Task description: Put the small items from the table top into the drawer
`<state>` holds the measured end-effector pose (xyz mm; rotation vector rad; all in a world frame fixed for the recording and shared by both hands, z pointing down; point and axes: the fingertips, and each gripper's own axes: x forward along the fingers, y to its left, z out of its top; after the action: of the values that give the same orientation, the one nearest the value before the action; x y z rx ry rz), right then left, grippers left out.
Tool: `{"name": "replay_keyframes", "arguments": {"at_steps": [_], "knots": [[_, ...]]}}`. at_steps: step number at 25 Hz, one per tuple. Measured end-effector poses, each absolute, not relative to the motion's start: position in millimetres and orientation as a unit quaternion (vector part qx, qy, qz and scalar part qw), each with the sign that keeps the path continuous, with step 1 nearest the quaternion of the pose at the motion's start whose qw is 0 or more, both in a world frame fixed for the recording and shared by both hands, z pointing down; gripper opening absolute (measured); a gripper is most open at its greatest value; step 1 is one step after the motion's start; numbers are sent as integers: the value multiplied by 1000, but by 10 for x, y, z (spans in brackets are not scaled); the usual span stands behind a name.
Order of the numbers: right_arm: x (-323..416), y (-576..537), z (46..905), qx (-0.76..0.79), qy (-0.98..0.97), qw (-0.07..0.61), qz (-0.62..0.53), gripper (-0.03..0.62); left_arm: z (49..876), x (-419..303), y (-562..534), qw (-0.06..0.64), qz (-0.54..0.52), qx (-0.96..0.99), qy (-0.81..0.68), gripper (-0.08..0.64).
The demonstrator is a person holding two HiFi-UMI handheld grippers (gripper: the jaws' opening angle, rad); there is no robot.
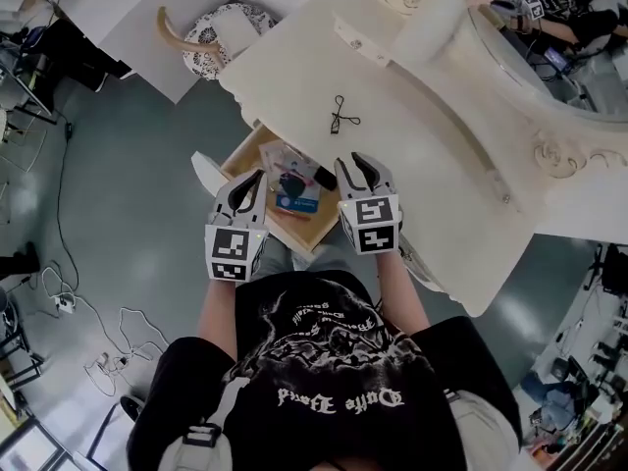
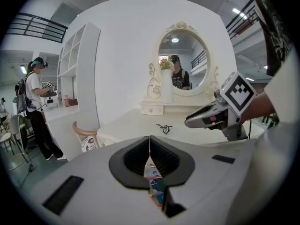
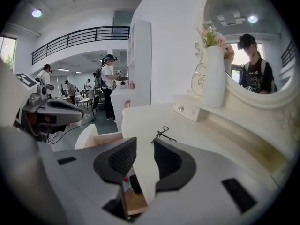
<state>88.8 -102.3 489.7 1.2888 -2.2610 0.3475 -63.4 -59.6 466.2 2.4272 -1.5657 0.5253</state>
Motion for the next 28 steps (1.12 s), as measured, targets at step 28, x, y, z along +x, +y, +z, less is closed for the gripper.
{"name": "replay_keyframes", "arguments": {"at_steps": [28], "knots": [[715, -1992, 5449, 533, -759, 290, 237, 176, 4796, -1491, -758, 139, 206, 786, -565, 15]]}}
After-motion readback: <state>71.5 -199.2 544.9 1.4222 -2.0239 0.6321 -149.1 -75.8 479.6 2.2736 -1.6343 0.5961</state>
